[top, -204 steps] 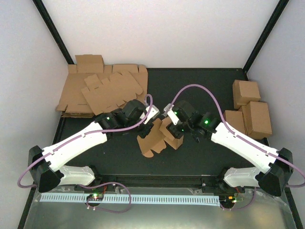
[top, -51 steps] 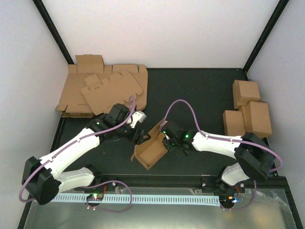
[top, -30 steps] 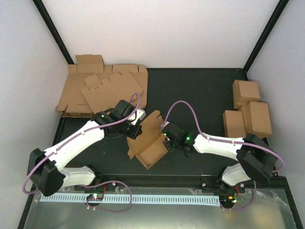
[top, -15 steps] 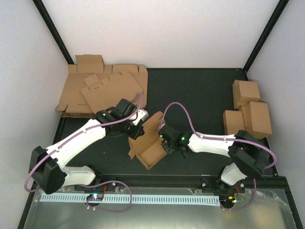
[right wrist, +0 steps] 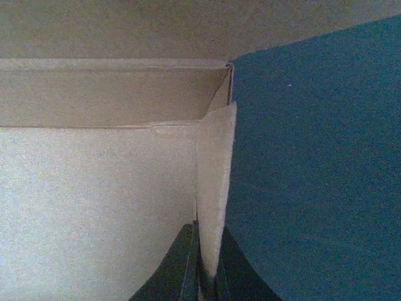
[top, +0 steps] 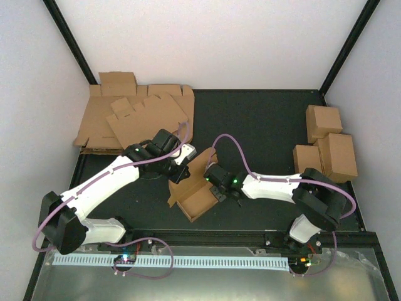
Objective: Fold the paper box
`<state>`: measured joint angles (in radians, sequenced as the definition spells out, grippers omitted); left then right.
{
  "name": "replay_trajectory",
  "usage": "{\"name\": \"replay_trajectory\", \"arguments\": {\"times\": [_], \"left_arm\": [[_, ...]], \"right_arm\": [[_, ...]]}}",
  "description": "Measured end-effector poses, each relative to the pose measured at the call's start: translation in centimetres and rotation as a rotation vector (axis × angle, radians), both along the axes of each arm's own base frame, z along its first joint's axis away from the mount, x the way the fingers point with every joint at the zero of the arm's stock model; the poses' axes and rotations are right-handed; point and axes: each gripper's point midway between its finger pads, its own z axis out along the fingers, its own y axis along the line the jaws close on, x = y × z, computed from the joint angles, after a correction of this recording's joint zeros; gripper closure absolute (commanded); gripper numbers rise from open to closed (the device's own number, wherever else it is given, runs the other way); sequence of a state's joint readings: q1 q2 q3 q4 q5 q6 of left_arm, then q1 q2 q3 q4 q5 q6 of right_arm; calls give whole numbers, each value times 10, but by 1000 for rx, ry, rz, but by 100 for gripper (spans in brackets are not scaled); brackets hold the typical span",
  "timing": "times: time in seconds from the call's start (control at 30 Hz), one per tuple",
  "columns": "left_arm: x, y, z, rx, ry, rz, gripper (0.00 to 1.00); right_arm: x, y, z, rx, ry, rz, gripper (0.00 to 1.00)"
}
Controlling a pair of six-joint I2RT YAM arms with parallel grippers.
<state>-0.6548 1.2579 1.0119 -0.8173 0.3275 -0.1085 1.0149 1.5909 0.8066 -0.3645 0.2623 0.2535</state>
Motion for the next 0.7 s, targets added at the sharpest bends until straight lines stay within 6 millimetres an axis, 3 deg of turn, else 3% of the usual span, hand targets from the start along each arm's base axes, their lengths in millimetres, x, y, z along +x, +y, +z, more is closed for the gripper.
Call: {"name": "replay_trajectory", "arguments": {"times": [0.3,0.43,0.5,0.6,0.7], "left_arm": [[-3,-3,1,-14,13,-11,98],[-3,-4,0,-21,20,-16,94],[-4,-5,1,-24,23,-17,79],[-5,-6,2,-32,28,-22,29],[-7,-9,4,-54,46,-16,8]], "right_arm": [[1,0,1,-7,-24,-12,73],[-2,1,6,16,-31,-6,62],[-2,3,14,44,-43,-2,58],[-1,7,29,96,-61,-2,47],[-2,10,43,139,-71,-1,38]]}}
